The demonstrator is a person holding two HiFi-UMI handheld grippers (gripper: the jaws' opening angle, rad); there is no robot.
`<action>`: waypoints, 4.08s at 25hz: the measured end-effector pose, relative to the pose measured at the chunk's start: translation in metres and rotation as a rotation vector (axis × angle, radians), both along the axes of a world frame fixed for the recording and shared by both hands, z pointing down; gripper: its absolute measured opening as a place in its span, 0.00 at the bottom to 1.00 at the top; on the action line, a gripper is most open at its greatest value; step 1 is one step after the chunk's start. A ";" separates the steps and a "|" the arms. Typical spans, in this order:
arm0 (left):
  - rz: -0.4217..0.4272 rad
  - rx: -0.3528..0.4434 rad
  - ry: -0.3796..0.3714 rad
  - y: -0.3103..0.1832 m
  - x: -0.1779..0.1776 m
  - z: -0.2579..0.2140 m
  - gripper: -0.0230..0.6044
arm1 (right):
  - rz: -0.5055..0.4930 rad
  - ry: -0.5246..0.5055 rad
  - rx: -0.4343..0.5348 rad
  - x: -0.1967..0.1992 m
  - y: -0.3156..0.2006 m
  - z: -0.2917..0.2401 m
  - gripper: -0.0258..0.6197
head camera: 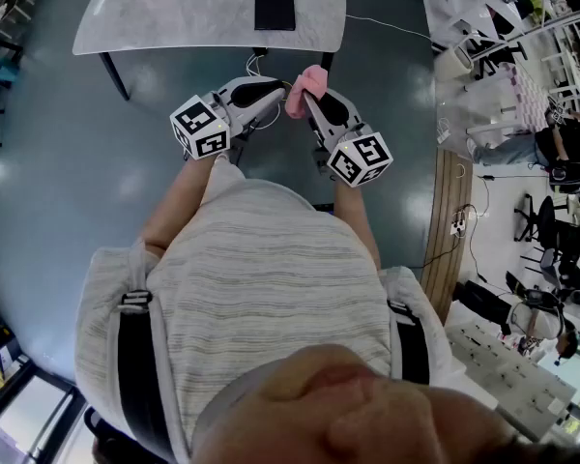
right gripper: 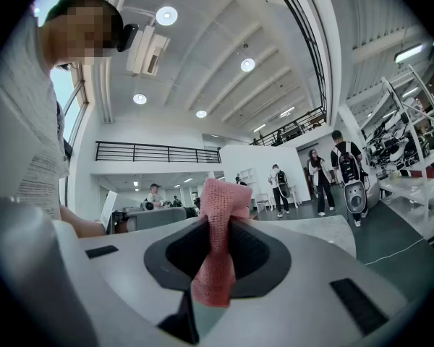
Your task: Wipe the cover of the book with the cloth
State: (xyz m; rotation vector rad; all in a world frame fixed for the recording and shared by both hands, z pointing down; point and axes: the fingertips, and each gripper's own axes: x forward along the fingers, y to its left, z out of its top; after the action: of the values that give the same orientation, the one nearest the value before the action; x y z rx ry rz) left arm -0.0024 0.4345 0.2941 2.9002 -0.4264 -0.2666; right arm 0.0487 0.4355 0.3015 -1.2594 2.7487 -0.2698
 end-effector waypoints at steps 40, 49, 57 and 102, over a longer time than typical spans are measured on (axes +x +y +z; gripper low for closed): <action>-0.018 -0.049 0.031 -0.103 -0.045 0.017 0.10 | 0.007 -0.079 -0.031 -0.031 -0.096 0.003 0.14; 0.009 -0.071 0.037 -0.227 -0.080 0.017 0.10 | 0.013 -0.047 -0.055 -0.071 -0.216 0.003 0.14; 0.050 -0.058 0.039 -0.319 -0.122 0.016 0.10 | 0.067 -0.041 -0.038 -0.105 -0.301 0.000 0.14; -0.369 -0.158 -0.039 -0.575 -0.028 0.111 0.10 | -0.397 0.748 -0.207 -0.015 -0.616 0.217 0.14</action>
State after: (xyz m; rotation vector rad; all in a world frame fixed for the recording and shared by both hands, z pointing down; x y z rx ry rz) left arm -0.0303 -0.1408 0.4053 2.6598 -0.9446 -0.2184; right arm 0.0336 -0.1802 0.5185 -0.9748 3.7038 -0.1274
